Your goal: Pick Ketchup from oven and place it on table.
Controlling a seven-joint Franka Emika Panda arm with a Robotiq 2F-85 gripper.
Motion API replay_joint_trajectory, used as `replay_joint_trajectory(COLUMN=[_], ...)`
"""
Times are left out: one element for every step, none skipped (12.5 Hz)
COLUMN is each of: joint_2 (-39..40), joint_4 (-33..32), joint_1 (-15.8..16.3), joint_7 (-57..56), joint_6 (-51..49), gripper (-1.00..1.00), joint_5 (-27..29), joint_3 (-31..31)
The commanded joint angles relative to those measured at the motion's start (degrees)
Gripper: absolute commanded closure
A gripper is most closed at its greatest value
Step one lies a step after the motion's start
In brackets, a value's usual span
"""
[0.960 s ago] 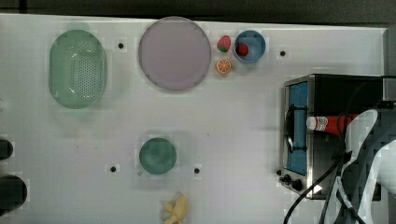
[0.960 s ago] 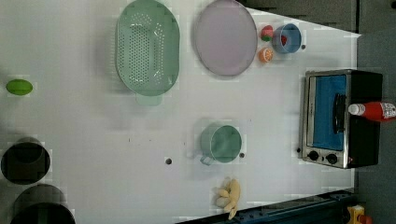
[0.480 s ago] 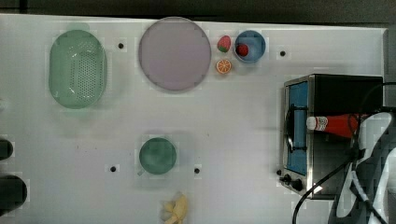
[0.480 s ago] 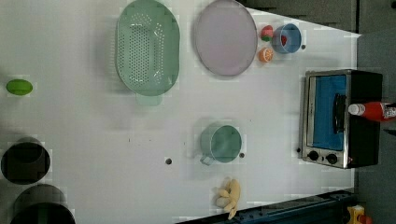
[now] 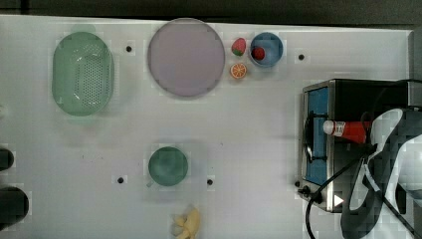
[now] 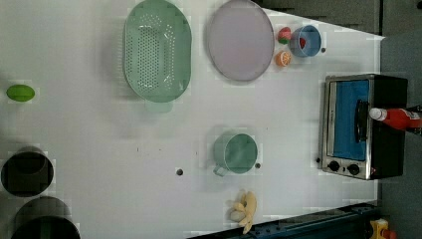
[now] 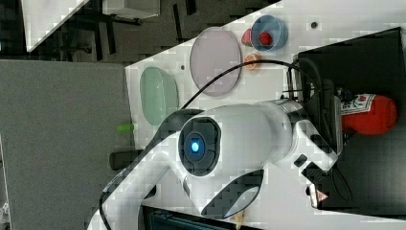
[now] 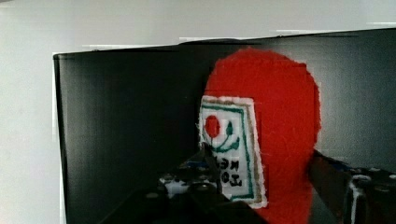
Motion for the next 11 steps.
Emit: replay_joint_trajectory(joint_2=[-4.9, -7.0, -8.0, -9.2, -10.0, -10.9, -11.6, -12.0, -12.1, -12.1, -12.1], joint_4=[6.6, 11.2, 13.0, 14.6, 14.9, 14.9, 14.9, 14.8, 14.8, 14.6, 14.2], joint_1=[1.4, 2.8, 3.7, 5.3, 6.5, 7.7, 8.7, 9.8, 10.6, 11.2, 12.1], joint_7=[-2.2, -2.2, -2.2, -2.2, -2.2, -2.2, -2.2, -2.2, -2.2, -2.2, -2.2], joint_6=[-12.0, -18.0, -19.8, -21.3, -21.9, -22.7, -23.8, -25.0, -26.1, -26.6, -26.6], gripper=[-0.26, -0.26, -0.27, -0.27, -0.26, -0.27, -0.27, -0.26, -0.27, -0.27, -0.27], joint_5=[0.8, 0.8, 0.6, -0.1, -0.7, -0.8, -0.7, -0.7, -0.7, -0.7, -0.8], joint_3=[-0.5, 0.3, 1.2, 3.1, 4.7, 6.5, 8.5, 10.9, 13.1, 15.1, 18.2])
